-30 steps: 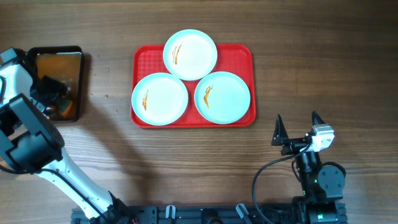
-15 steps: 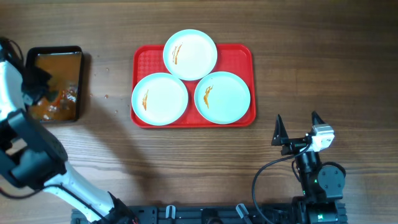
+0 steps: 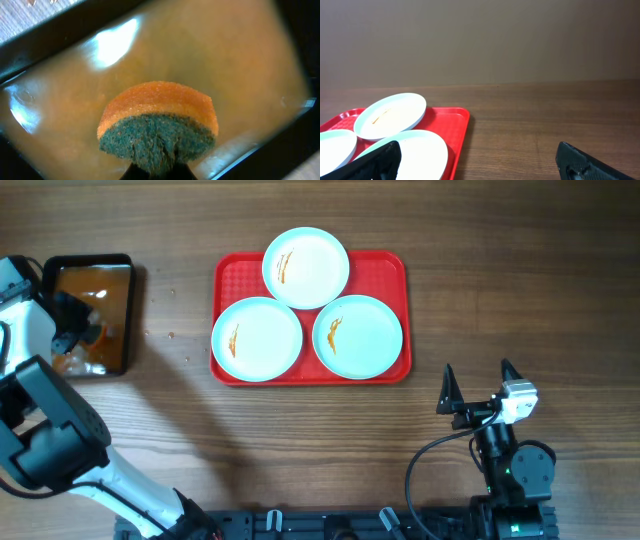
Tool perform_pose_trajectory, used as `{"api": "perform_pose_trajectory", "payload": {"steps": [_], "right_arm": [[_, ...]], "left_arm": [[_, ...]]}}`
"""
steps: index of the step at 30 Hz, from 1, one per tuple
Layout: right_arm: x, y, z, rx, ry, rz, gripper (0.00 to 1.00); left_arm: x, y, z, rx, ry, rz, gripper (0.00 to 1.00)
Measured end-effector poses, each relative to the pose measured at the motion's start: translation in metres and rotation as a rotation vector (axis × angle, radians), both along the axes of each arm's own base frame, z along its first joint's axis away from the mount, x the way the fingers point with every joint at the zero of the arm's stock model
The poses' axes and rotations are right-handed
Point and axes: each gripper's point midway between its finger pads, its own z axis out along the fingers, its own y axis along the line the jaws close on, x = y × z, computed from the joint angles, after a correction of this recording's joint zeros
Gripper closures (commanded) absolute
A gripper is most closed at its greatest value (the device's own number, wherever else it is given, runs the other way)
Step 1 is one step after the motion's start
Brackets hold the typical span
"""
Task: Clean dirty plates on tray and stack at the side
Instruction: 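Dip and swish the held sponge in the water with the left gripper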
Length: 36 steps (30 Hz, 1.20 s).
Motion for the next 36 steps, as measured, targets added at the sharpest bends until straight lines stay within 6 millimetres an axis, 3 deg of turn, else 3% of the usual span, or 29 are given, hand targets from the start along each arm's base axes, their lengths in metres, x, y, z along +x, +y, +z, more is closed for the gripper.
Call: {"api": "perform_pose_trajectory", "payload": {"steps": [1, 3, 6, 8, 10, 11, 12, 14, 15, 17, 18, 19, 20, 22, 26, 27, 28, 30, 32, 33, 35, 36], "right_arm": [[0.0, 0.0, 0.0, 0.0, 0.0, 0.0, 0.0], [0.0, 0.0, 0.0, 0.0, 0.0, 0.0, 0.0], [0.0, 0.0, 0.0, 0.0, 0.0, 0.0, 0.0], [0.0, 0.0, 0.0, 0.0, 0.0, 0.0, 0.0], [0.0, 0.0, 0.0, 0.0, 0.0, 0.0, 0.0], [0.0, 0.0, 0.0, 0.0, 0.0, 0.0, 0.0], [0.0, 0.0, 0.0, 0.0, 0.0, 0.0, 0.0], [0.0, 0.0, 0.0, 0.0, 0.0, 0.0, 0.0], [0.0, 0.0, 0.0, 0.0, 0.0, 0.0, 0.0], [0.0, 0.0, 0.0, 0.0, 0.0, 0.0, 0.0], [0.0, 0.0, 0.0, 0.0, 0.0, 0.0, 0.0], [0.0, 0.0, 0.0, 0.0, 0.0, 0.0, 0.0], [0.0, 0.0, 0.0, 0.0, 0.0, 0.0, 0.0], [0.0, 0.0, 0.0, 0.0, 0.0, 0.0, 0.0], [0.0, 0.0, 0.0, 0.0, 0.0, 0.0, 0.0], [0.0, 0.0, 0.0, 0.0, 0.0, 0.0, 0.0], [0.0, 0.0, 0.0, 0.0, 0.0, 0.0, 0.0], [0.0, 0.0, 0.0, 0.0, 0.0, 0.0, 0.0], [0.0, 0.0, 0.0, 0.0, 0.0, 0.0, 0.0], [0.0, 0.0, 0.0, 0.0, 0.0, 0.0, 0.0], [0.0, 0.0, 0.0, 0.0, 0.0, 0.0, 0.0], [0.0, 0.0, 0.0, 0.0, 0.0, 0.0, 0.0]], "left_arm": [[0.007, -0.001, 0.011, 0.003, -0.045, -0.01, 0.96], [0.031, -0.003, 0.063, 0.034, -0.233, -0.055, 0.96], [0.053, -0.014, 0.17, 0.119, -0.541, -0.151, 0.96], [0.051, -0.026, 0.241, 0.19, -0.704, -0.205, 0.96], [0.049, -0.027, 0.252, 0.207, -0.727, -0.209, 0.96], [0.052, -0.025, 0.243, 0.198, -0.712, -0.205, 0.96], [0.057, -0.021, 0.216, 0.167, -0.668, -0.2, 0.96], [0.064, -0.016, 0.141, 0.075, -0.533, -0.178, 0.96], [0.061, -0.015, 0.085, -0.001, -0.426, -0.158, 0.96], [0.044, -0.019, 0.022, -0.104, -0.298, -0.131, 0.96], [0.038, -0.019, 0.009, -0.139, -0.282, -0.123, 0.96], [0.036, -0.017, 0.012, -0.165, -0.306, -0.125, 0.96], [0.042, -0.014, 0.027, -0.176, -0.379, -0.146, 0.96], [0.051, -0.009, 0.078, -0.167, -0.547, -0.203, 0.96], [0.048, -0.018, 0.208, -0.067, -0.838, -0.297, 0.96], [0.044, -0.022, 0.226, -0.049, -0.864, -0.309, 0.96], [0.041, -0.024, 0.232, -0.047, -0.855, -0.295, 0.96], [0.037, -0.02, 0.209, -0.067, -0.767, -0.217, 0.96], [0.04, -0.009, 0.159, -0.105, -0.655, -0.146, 0.96], [0.041, -0.007, 0.12, -0.159, -0.579, -0.116, 0.96], [0.03, -0.016, 0.02, -0.336, -0.404, -0.056, 0.96], [0.027, -0.02, 0.008, -0.38, -0.395, -0.049, 0.96]]}}
